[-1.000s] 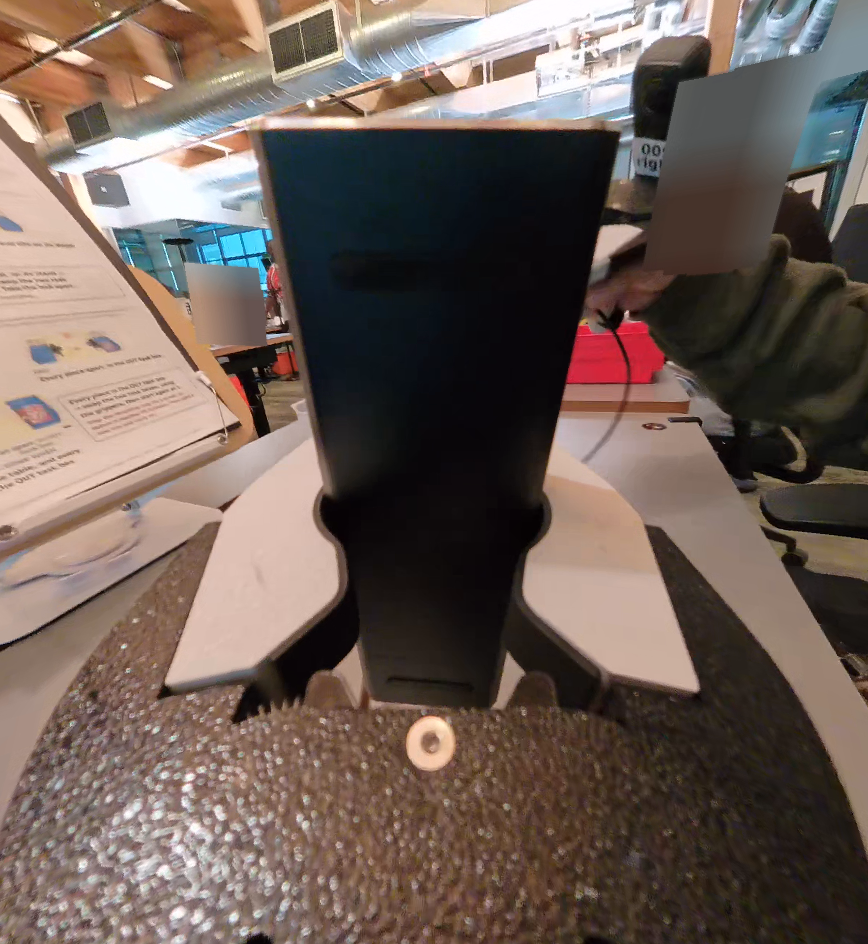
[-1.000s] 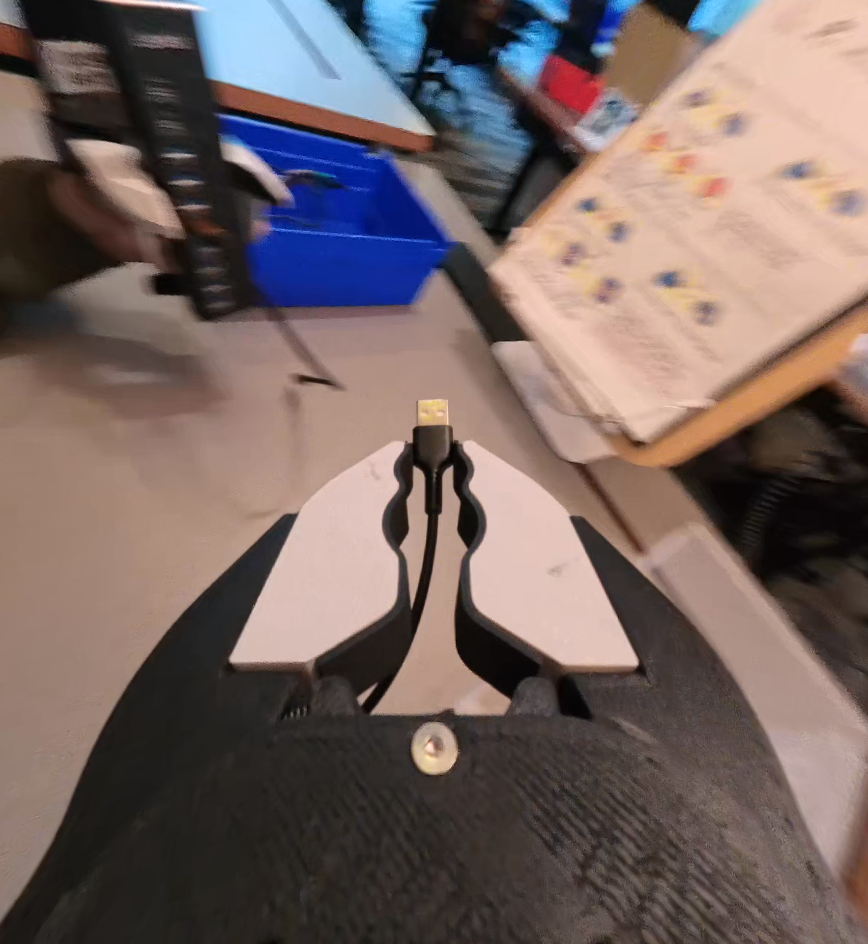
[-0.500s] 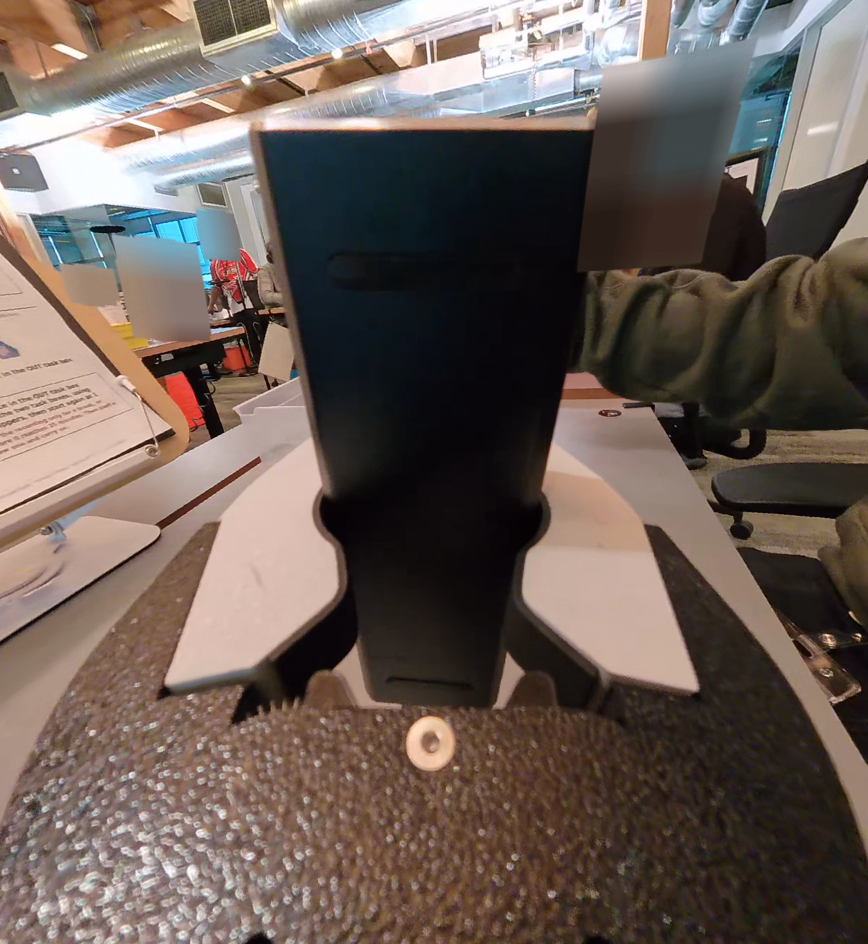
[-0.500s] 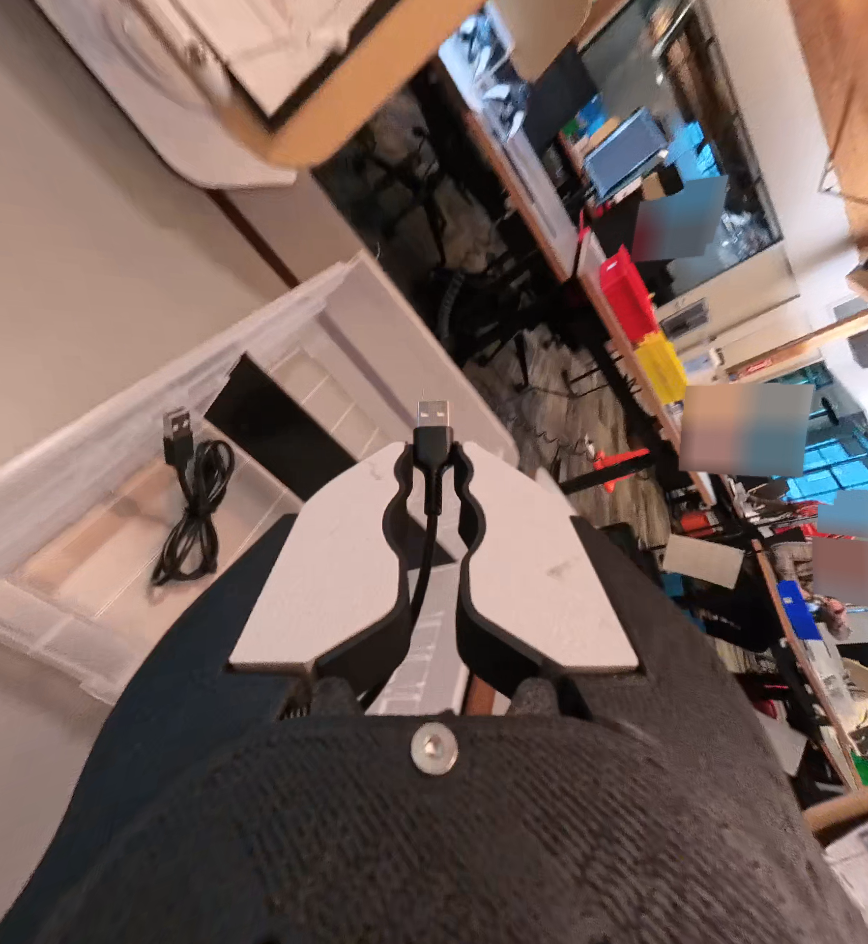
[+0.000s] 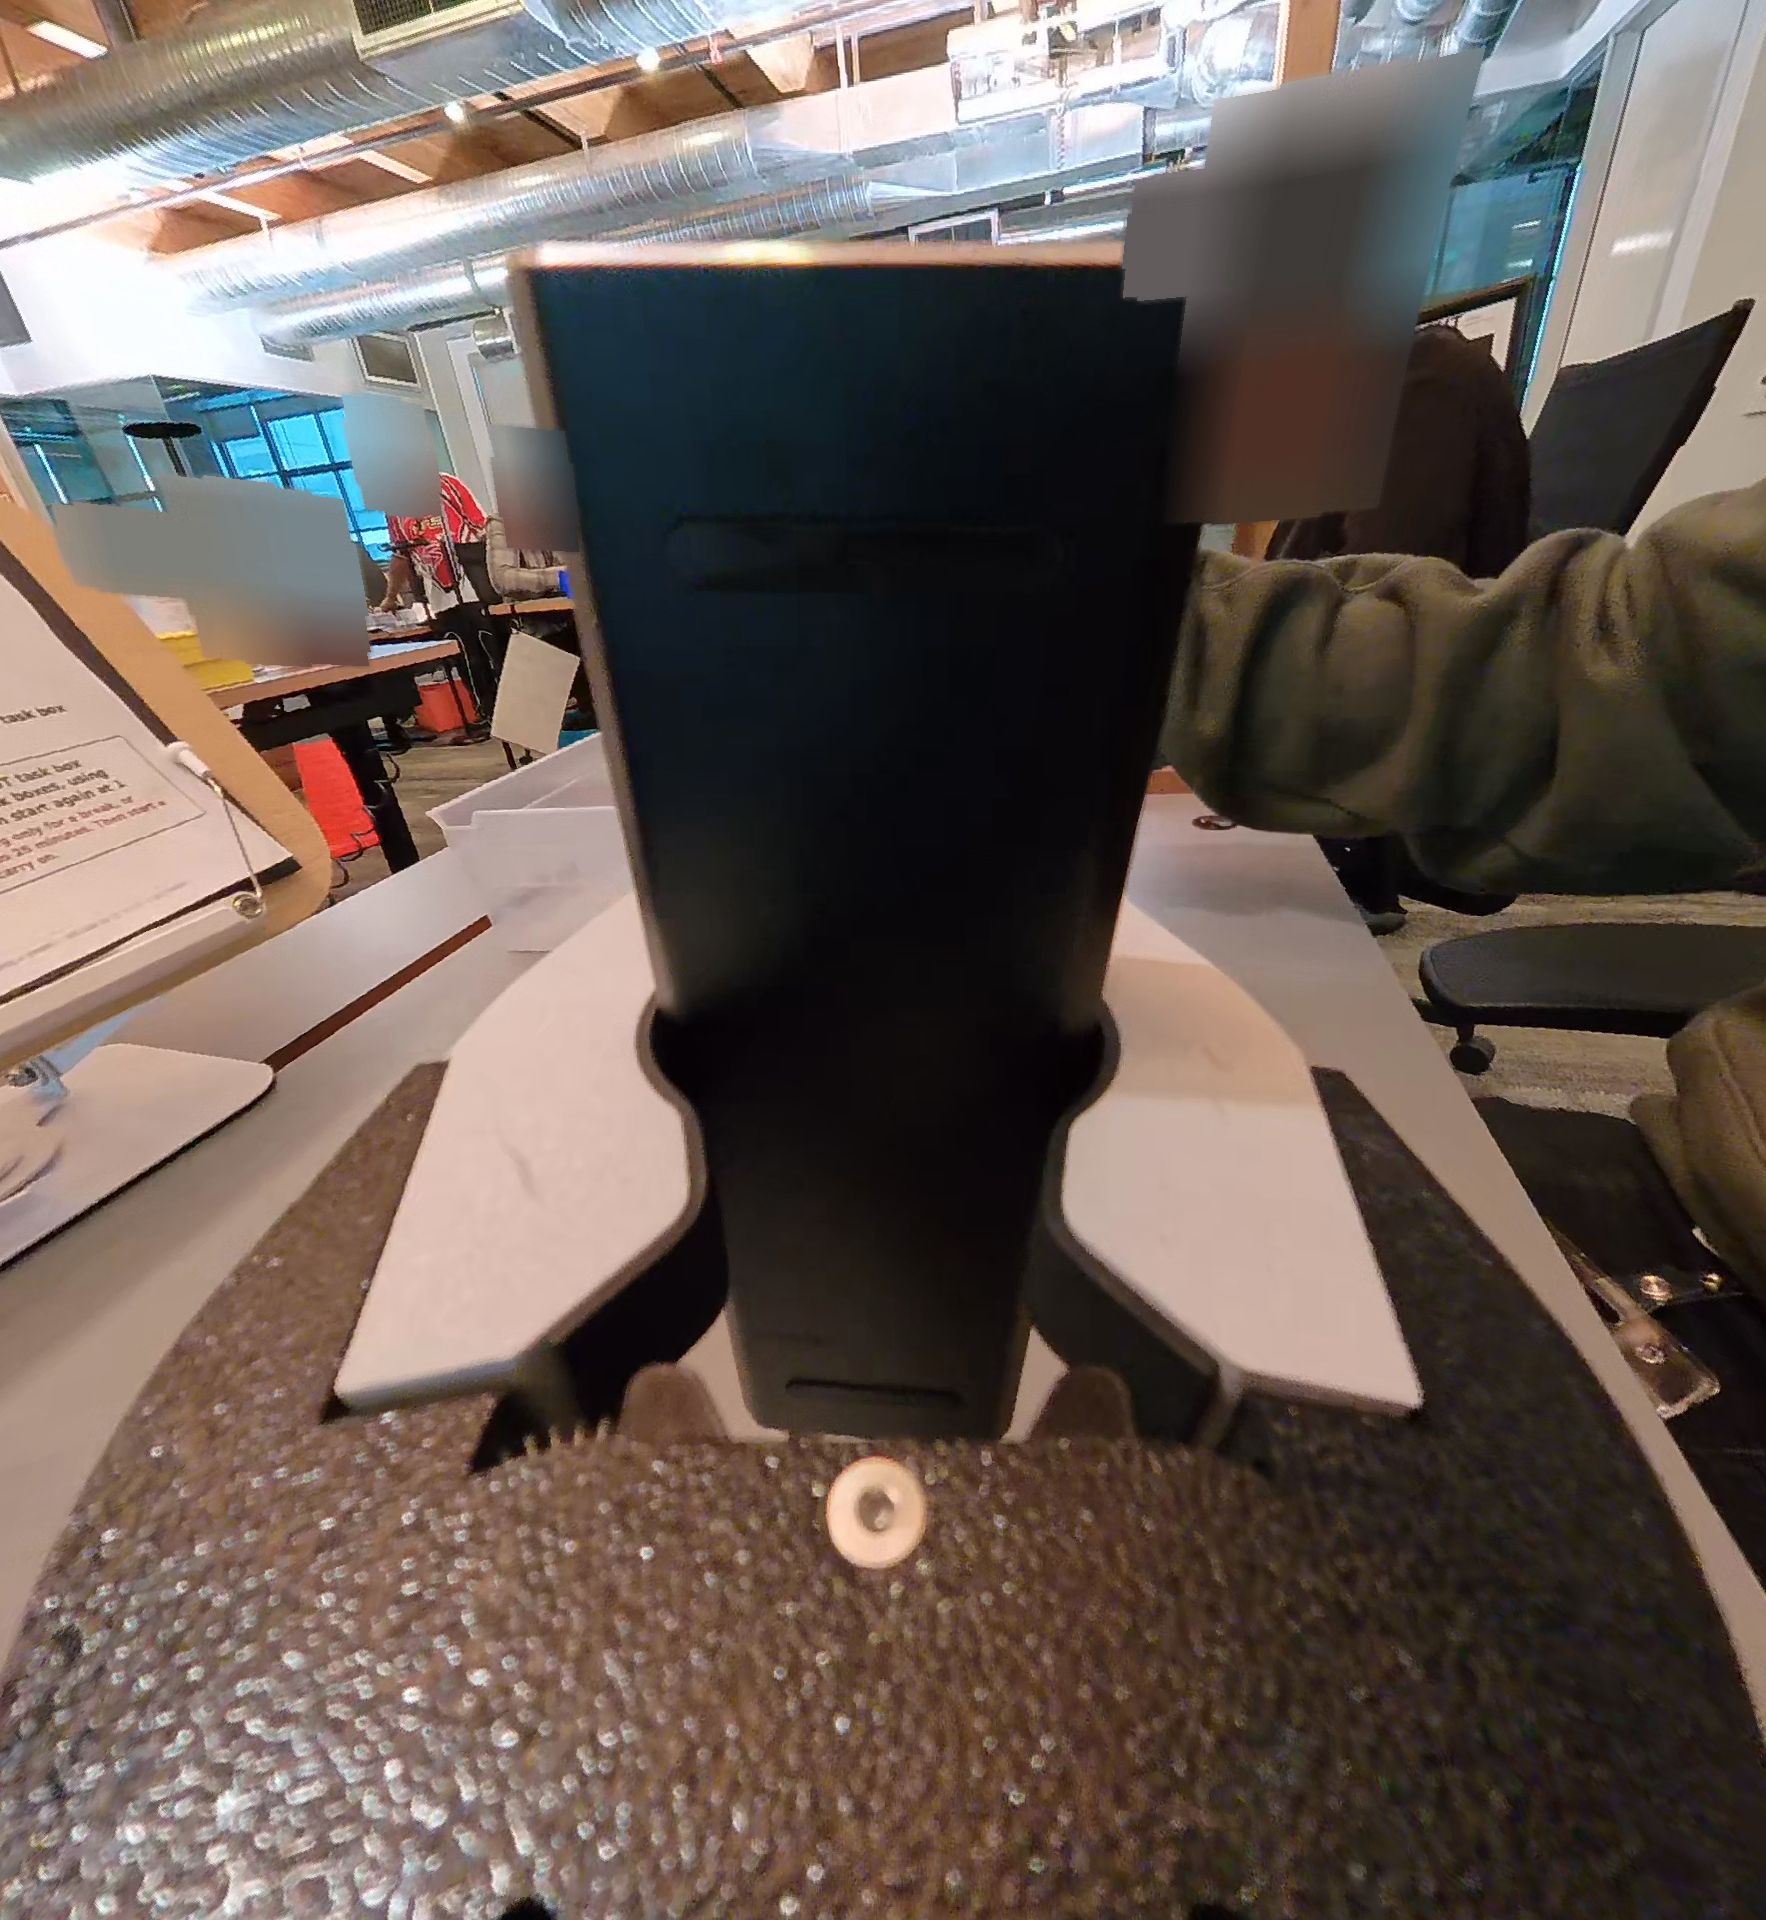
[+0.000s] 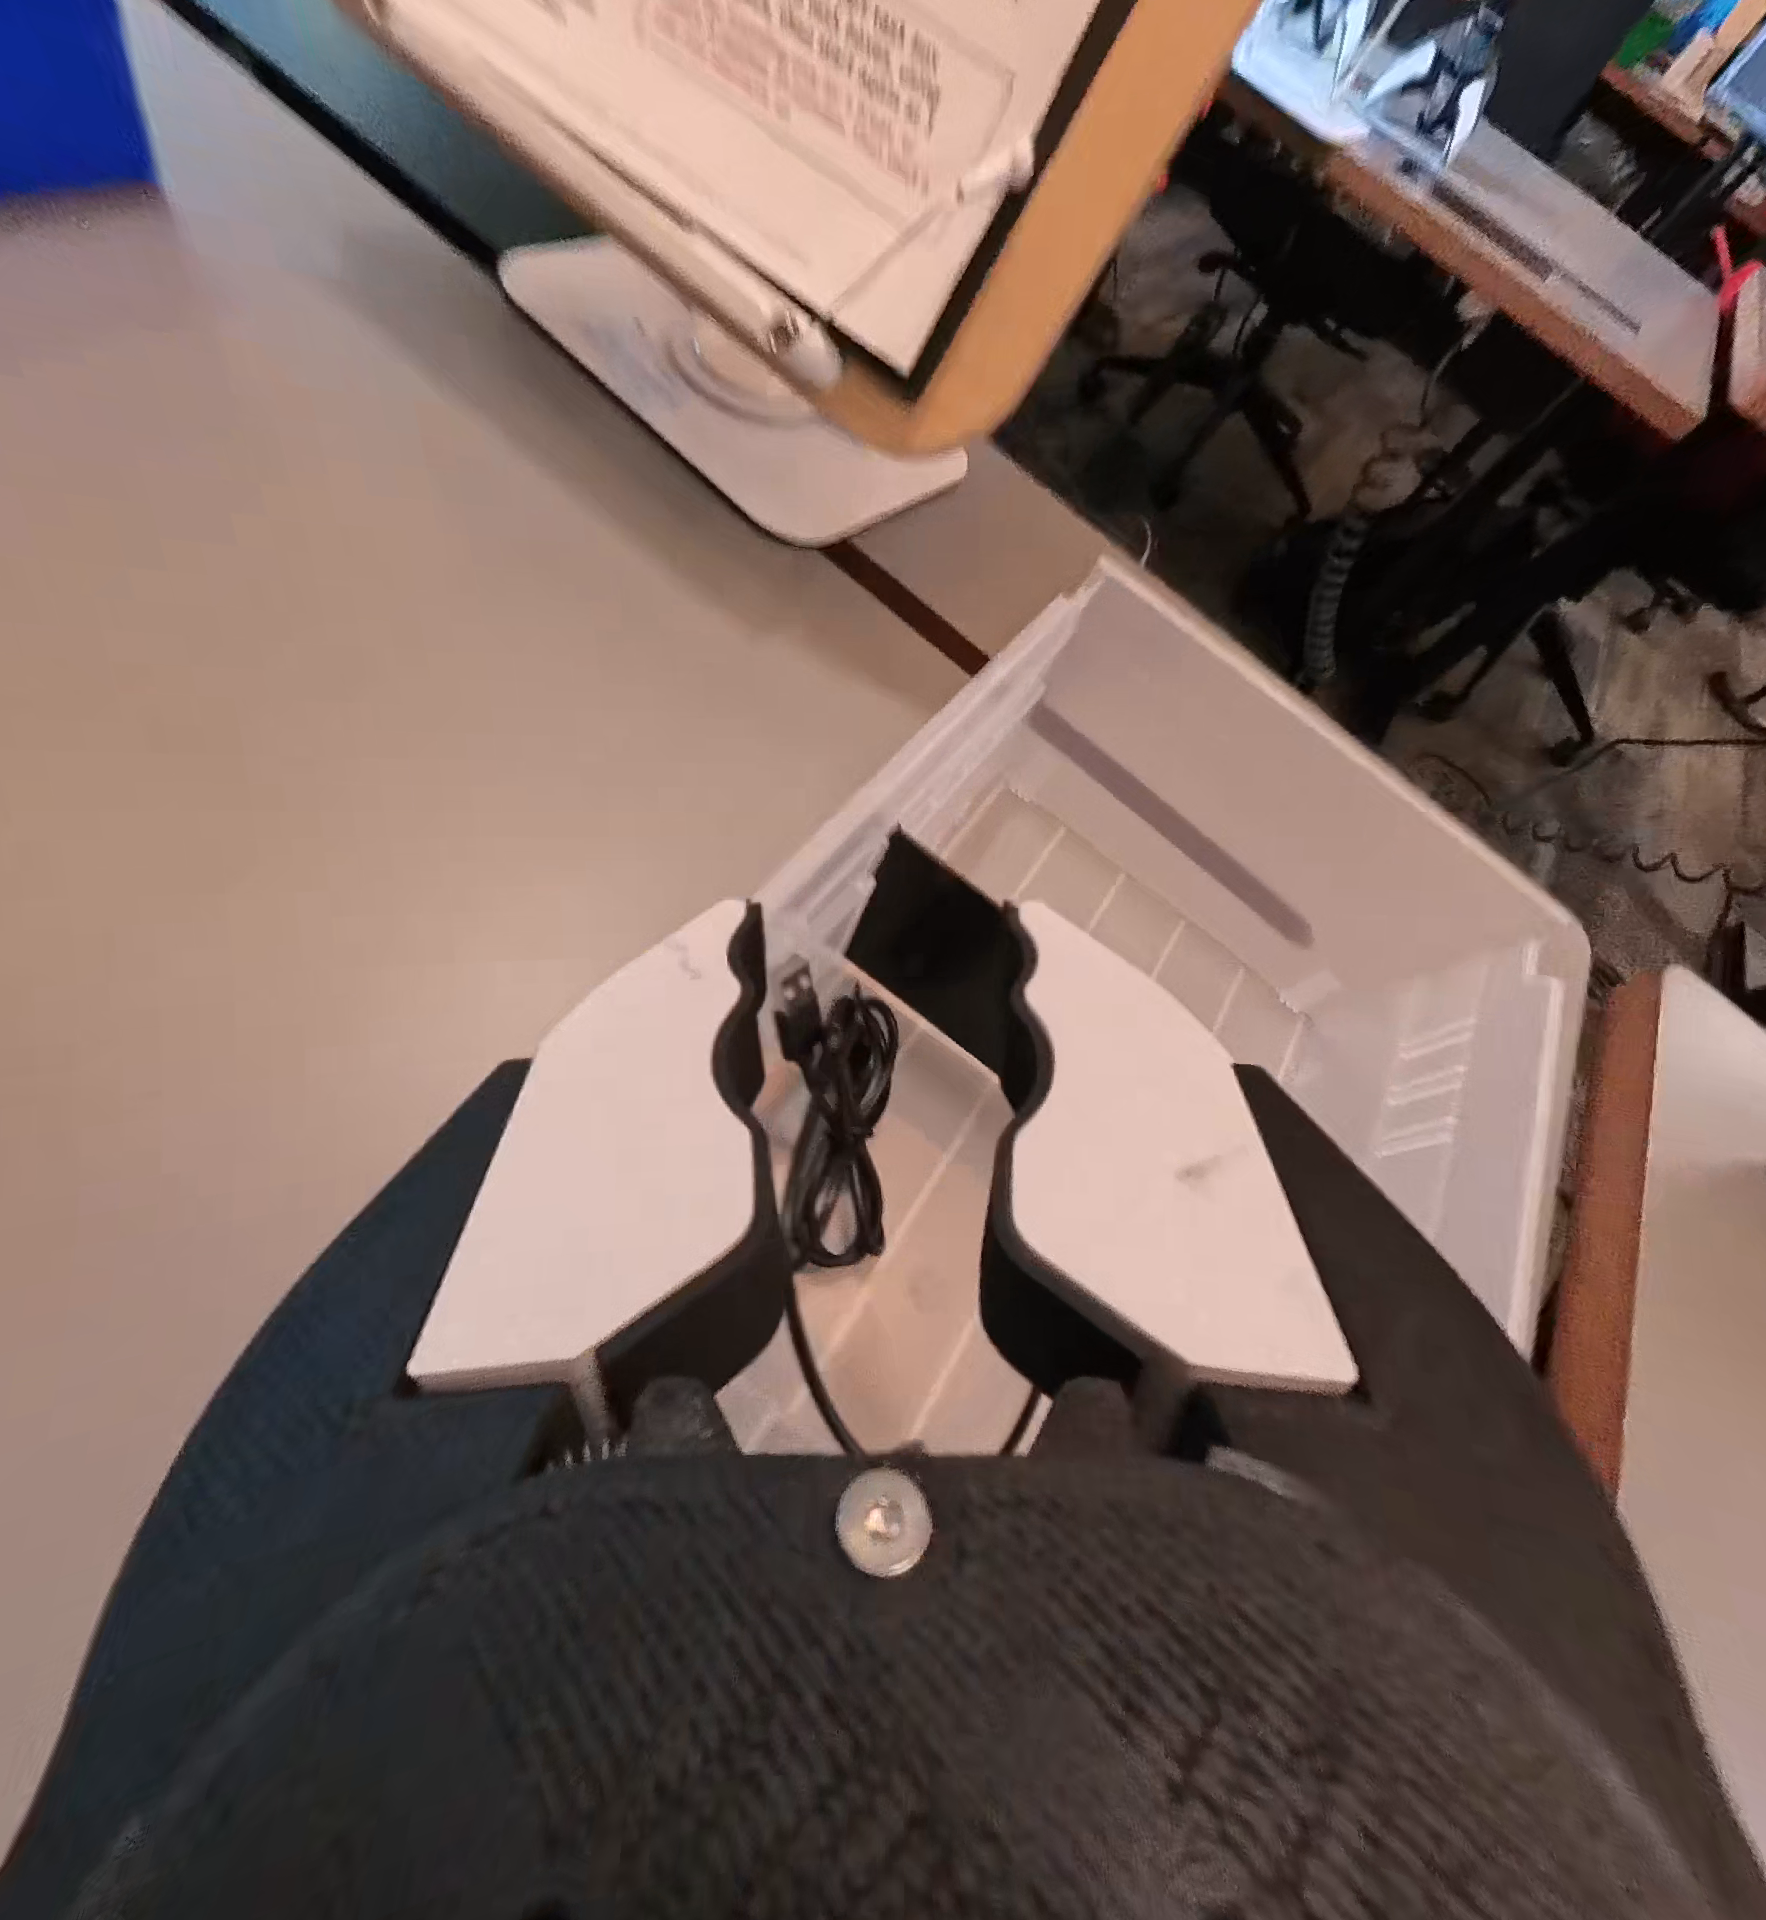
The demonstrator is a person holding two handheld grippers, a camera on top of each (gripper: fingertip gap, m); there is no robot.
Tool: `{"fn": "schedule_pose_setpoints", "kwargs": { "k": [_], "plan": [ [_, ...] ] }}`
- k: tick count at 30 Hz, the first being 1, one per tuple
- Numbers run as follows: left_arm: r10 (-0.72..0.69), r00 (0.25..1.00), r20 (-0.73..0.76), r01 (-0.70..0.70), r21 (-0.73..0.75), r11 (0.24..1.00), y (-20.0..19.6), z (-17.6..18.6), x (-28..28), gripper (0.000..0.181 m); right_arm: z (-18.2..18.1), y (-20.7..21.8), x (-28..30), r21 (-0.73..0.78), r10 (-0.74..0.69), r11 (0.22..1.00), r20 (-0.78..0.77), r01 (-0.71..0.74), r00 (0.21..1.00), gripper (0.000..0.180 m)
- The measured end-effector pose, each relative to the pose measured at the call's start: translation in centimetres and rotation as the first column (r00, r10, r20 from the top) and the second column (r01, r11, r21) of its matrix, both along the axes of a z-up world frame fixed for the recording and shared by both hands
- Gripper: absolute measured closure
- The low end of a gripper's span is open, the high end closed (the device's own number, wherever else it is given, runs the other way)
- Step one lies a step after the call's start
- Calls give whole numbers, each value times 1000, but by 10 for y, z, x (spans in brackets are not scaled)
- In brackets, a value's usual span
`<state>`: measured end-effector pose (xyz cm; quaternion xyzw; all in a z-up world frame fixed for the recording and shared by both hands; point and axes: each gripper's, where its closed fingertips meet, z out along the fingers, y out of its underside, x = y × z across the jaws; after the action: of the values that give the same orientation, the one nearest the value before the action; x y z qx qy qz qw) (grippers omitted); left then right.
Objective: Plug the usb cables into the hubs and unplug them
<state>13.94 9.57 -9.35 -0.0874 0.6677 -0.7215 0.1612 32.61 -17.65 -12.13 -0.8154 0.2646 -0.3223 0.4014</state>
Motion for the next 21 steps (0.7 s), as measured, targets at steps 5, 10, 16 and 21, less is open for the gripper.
{"fn": "schedule_pose_setpoints", "kwargs": {
  "k": [5, 10, 16, 21],
  "plan": [
    [-49, 999, -5, 49, -23, 999, -6, 1, -6, 110, 42, 91, -86, 171, 346, 923, 18, -344, 938, 126],
    [-99, 995, 2, 99, 2, 995, -21, -2, -15, 110, 43, 197, -184, 242, 647, 726, 76, -644, 759, 131],
    [-179, 983, 30, 178, 23, 984, -35, -2, -31, 110, 9, 247, -212, 153, 744, 659, 19, -737, 668, 144],
    [-189, 982, 32, 188, 36, 982, -41, -5, -32, 109, 0, 255, -222, 86, 780, 619, 52, -781, 624, 155]
  ]
}}
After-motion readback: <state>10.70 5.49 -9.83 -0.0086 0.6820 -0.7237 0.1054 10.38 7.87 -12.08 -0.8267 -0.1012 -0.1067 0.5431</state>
